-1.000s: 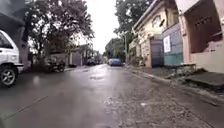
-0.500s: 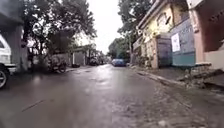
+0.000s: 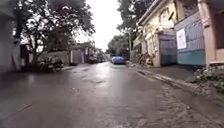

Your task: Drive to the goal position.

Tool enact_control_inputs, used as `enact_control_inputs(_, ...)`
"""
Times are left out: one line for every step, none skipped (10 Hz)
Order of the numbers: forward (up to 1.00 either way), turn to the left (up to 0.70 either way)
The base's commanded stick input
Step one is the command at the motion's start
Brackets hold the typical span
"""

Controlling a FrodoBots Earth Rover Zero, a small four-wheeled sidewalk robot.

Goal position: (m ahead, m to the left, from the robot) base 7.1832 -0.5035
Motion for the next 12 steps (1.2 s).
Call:
enact_control_inputs(1.0, 0.0)
enact_control_inputs(1.0, 0.0)
enact_control_inputs(1.0, 0.19)
enact_control_inputs(1.0, 0.0)
enact_control_inputs(1.0, 0.0)
enact_control_inputs(1.0, 0.0)
enact_control_inputs(1.0, 0.0)
enact_control_inputs(1.0, 0.0)
enact_control_inputs(1.0, 0.21)
enact_control_inputs(1.0, 0.0)
enact_control_inputs(1.0, 0.0)
enact_control_inputs(1.0, 0.0)
